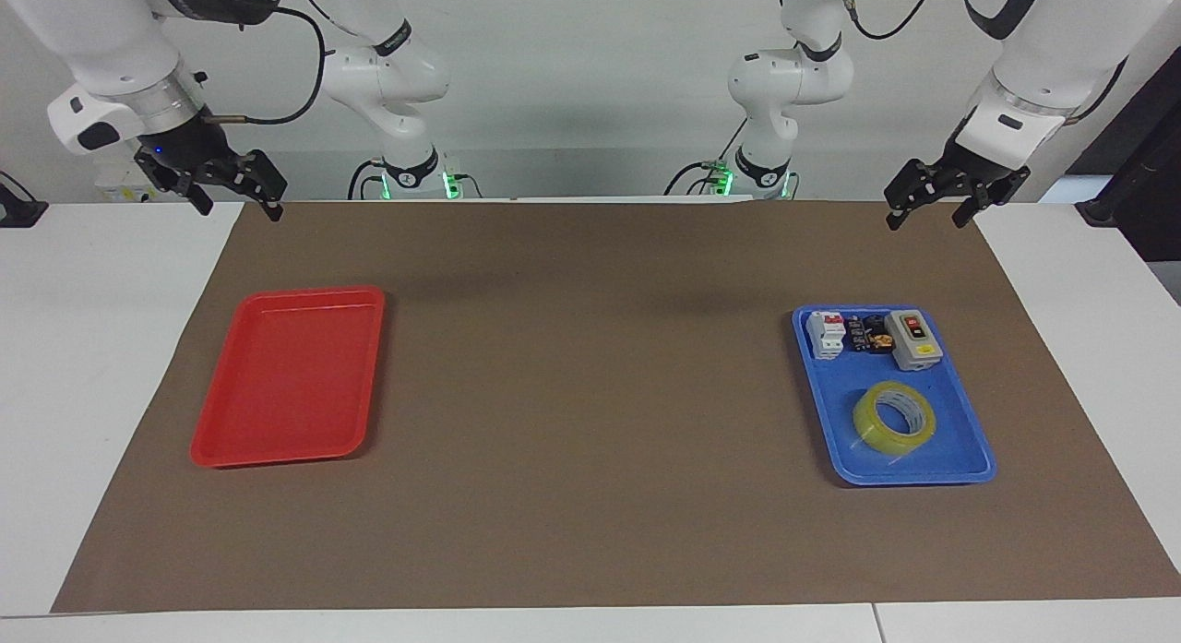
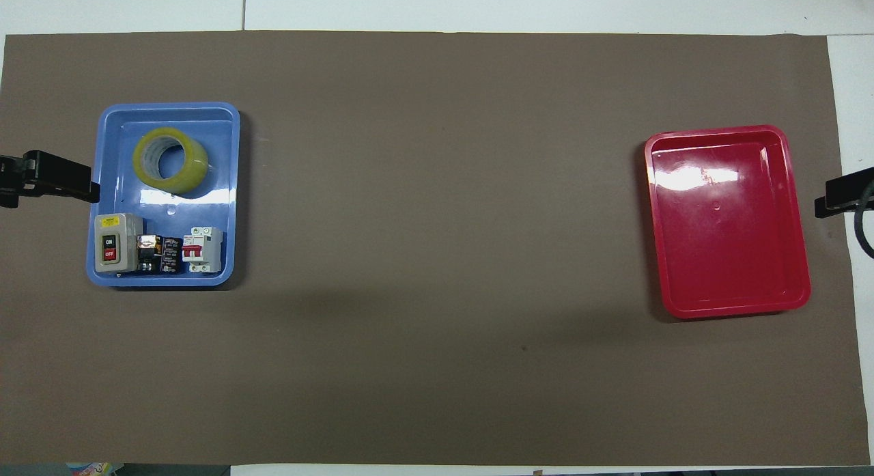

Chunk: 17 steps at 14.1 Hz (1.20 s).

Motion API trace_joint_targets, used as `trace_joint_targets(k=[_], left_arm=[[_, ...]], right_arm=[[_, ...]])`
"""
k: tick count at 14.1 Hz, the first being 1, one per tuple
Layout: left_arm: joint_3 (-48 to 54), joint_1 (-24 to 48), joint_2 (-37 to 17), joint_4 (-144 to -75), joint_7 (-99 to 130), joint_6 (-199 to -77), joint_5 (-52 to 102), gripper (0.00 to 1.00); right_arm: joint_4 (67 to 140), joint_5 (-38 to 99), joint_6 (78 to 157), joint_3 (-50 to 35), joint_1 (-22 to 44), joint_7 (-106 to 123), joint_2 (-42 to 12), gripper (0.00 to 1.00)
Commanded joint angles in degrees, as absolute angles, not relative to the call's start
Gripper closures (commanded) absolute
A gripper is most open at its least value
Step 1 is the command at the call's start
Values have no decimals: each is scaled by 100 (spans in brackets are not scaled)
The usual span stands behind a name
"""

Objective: Place and move tape with both arms

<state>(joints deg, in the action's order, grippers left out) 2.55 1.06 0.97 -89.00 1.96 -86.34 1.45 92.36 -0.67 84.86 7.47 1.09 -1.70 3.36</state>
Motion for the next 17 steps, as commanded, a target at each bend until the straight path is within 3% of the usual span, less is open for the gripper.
trace_joint_targets(k=[1,12,17], left_arm=[[202,141,299,-9158,114,-8780,220,0],[202,141,290,-9158,133,-8841,211,0],[202,97,89,-9290,106,-9552,211,0]], right_arm=[[9343,35,8508,756,88,9,448,0],[9343,35,8508,756,88,-9,448,0],[9343,35,8508,756,88,-9,440,0]])
